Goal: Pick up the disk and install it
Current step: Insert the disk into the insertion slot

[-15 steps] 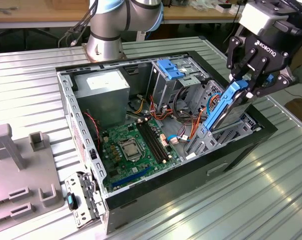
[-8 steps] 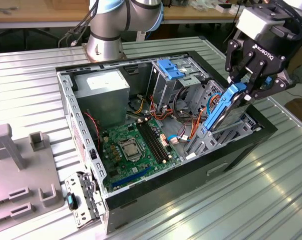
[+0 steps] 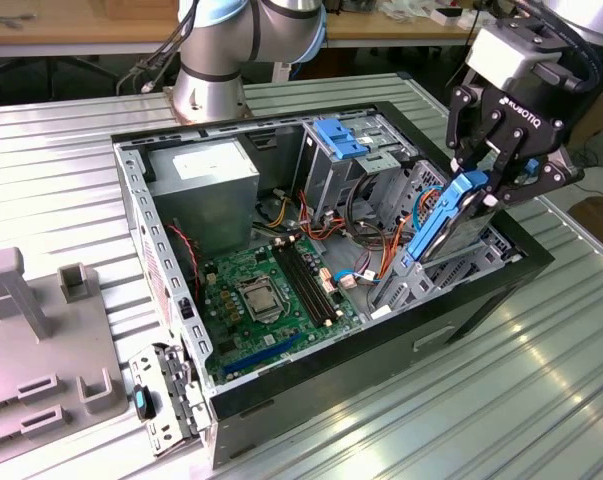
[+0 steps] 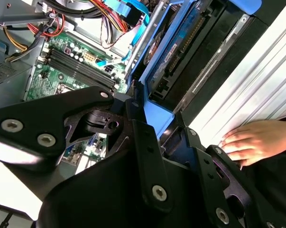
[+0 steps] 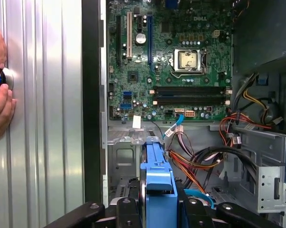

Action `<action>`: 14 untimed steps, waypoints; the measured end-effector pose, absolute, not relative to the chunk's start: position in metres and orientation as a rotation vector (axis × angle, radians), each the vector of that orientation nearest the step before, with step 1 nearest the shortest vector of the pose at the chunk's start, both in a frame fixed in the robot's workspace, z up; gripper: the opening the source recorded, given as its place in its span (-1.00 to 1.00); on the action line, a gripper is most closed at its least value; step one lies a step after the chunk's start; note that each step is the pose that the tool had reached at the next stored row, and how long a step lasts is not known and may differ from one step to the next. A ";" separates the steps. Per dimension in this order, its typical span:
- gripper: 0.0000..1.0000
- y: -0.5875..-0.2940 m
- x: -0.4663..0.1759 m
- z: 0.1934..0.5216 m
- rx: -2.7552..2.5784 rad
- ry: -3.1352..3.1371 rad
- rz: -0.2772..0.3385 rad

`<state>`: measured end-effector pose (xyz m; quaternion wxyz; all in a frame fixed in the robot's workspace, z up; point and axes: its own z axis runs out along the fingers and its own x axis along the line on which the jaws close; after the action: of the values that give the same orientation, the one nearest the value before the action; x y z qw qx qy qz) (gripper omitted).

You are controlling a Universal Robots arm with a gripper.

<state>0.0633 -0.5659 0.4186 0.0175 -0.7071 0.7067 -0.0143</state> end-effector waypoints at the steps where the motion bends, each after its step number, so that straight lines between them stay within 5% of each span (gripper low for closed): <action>1: -0.25 -0.566 0.063 0.418 -2.197 2.196 -0.044; 14: -0.25 -0.566 0.063 0.407 -2.197 2.196 -0.044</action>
<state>0.0633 -0.5659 0.4074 0.0175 -0.7071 0.7067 -0.0143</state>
